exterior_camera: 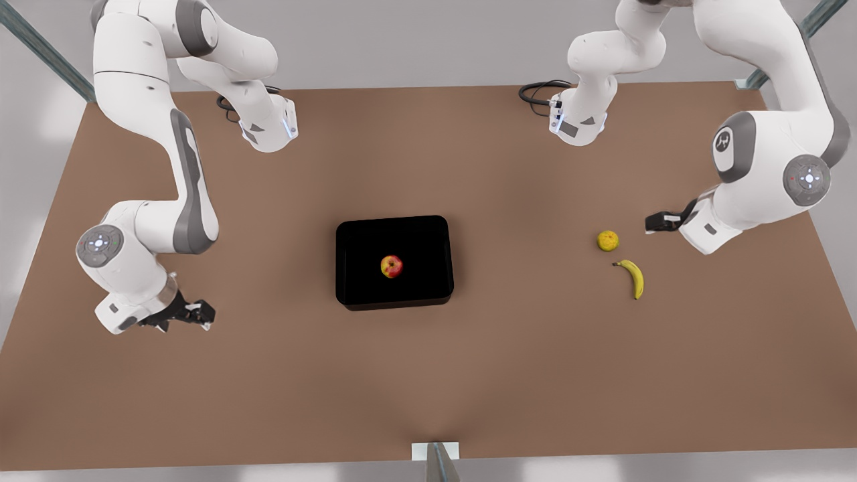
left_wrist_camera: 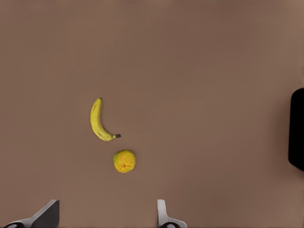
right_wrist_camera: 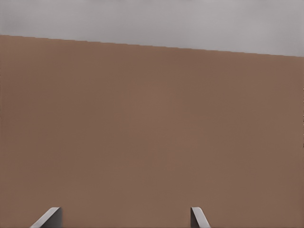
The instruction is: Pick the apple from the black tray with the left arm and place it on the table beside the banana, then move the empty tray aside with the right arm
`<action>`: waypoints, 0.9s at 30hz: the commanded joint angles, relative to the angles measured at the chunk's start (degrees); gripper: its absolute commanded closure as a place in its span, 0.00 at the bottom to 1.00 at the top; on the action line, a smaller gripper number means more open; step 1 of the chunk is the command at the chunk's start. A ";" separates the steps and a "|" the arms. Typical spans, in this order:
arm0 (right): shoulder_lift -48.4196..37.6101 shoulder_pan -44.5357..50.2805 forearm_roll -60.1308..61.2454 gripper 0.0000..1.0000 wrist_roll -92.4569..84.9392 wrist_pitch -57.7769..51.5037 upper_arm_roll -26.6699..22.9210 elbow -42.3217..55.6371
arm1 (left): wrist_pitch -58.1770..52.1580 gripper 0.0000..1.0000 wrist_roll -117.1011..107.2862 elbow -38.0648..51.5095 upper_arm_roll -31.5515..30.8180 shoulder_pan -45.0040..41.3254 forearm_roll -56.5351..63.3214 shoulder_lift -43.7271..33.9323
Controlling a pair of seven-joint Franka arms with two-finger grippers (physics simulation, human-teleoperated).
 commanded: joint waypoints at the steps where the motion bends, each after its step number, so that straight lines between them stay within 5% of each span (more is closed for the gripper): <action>1: -0.06 0.00 0.06 0.00 -0.59 5.08 -0.01 0.05 | 13.28 0.00 0.09 0.39 -0.14 0.38 -3.01 0.76; 6: 0.82 0.00 -0.03 0.00 -0.59 5.08 -0.01 0.05 | 12.57 0.00 0.44 0.22 -0.14 -2.06 -2.13 2.77; 8: 8.46 -0.53 -0.03 0.00 -0.42 5.17 -0.36 4.53 | 13.10 0.00 -11.85 16.03 -0.40 -9.46 -1.60 14.99; 13: 3.11 -0.62 0.23 0.00 -0.68 1.83 -0.10 6.73 | 17.41 0.00 -51.05 15.51 -1.02 -36.17 6.83 21.41; 20: 3.37 -0.53 2.17 0.00 -0.07 1.83 -0.01 6.56 | 23.91 0.00 -69.78 18.50 -0.84 -41.80 6.04 29.15; 22: 3.55 -0.53 2.17 0.00 -0.07 1.83 -0.01 6.56 | 22.25 0.00 -70.22 22.28 -4.97 -43.47 5.08 30.99; 25: 3.63 -0.53 2.17 0.00 -0.15 1.83 -0.01 6.47 | 12.67 0.00 -71.45 39.94 -4.09 -53.49 10.96 37.15; 27: 3.81 -0.53 2.17 0.00 -0.15 1.83 0.08 6.56 | 10.99 0.00 -74.78 41.53 -4.01 -54.28 11.05 40.92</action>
